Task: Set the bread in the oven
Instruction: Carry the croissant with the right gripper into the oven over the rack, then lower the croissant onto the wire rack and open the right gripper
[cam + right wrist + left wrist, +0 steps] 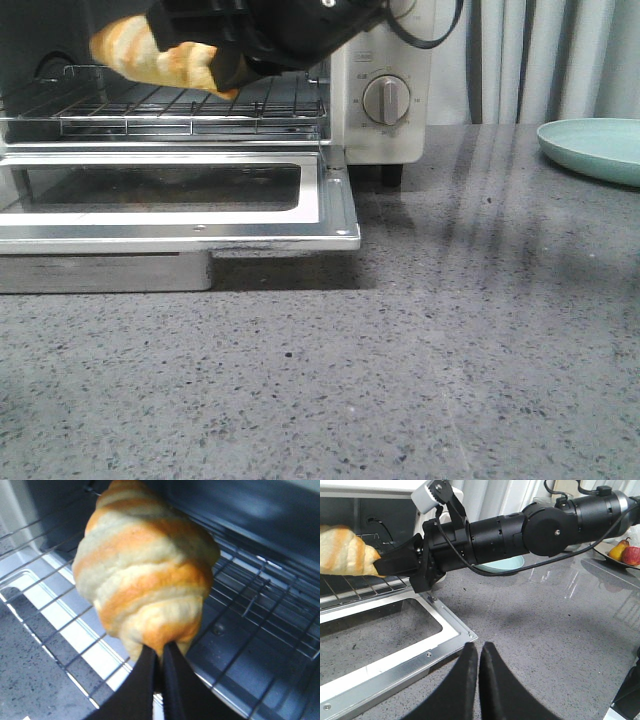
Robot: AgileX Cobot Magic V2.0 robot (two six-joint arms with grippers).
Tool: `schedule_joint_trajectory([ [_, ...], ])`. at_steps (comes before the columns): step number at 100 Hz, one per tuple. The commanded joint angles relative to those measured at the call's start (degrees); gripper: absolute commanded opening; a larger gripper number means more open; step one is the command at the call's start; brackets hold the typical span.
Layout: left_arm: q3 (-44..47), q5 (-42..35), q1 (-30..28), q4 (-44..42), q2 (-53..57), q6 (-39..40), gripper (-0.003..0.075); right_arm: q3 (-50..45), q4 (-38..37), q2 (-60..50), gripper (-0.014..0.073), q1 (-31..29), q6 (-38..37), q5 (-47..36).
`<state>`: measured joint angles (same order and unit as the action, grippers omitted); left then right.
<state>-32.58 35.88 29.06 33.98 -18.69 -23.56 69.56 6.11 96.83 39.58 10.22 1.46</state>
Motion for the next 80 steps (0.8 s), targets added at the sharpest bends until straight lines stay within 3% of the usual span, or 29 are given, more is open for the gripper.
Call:
schedule_joint_trajectory([
  [1, -1.6, -3.4, 0.4, 2.0, -0.5, 0.3, -0.0022, 2.0, 1.0, -2.5, -0.0067, -1.4, 0.3, -5.4],
  [24, -1.6, -3.4, 0.4, 2.0, -0.5, 0.3, -0.0022, 2.0, 2.7, -2.5, -0.0033, -1.6, 0.3, -6.0],
  [31, -1.6, -3.4, 0.4, 2.0, -0.5, 0.3, -0.0022, 2.0, 3.8, -2.5, 0.0074, -1.6, 0.3, -6.0],
  [46, -1.6, -3.4, 0.4, 1.9, -0.5, 0.3, -0.0022, 2.0, 4.1, -2.5, 0.0437, -1.6, 0.3, -6.4],
  [51, -1.6, -3.4, 0.4, 1.5, -0.5, 0.3, -0.0022, 2.0, 4.1, -2.5, 0.0503, -1.6, 0.3, -6.4],
  [58, -1.6, -3.4, 0.4, 0.4, -0.5, 0.3, -0.0022, 2.0, 4.1, -2.5, 0.0539, -1.6, 0.3, -6.4],
  [80, -1.6, -4.7, 0.4, -1.2, -0.5, 0.3, -0.0022, 2.0, 4.1, -4.1, 0.0539, 0.5, 0.3, -5.5],
])
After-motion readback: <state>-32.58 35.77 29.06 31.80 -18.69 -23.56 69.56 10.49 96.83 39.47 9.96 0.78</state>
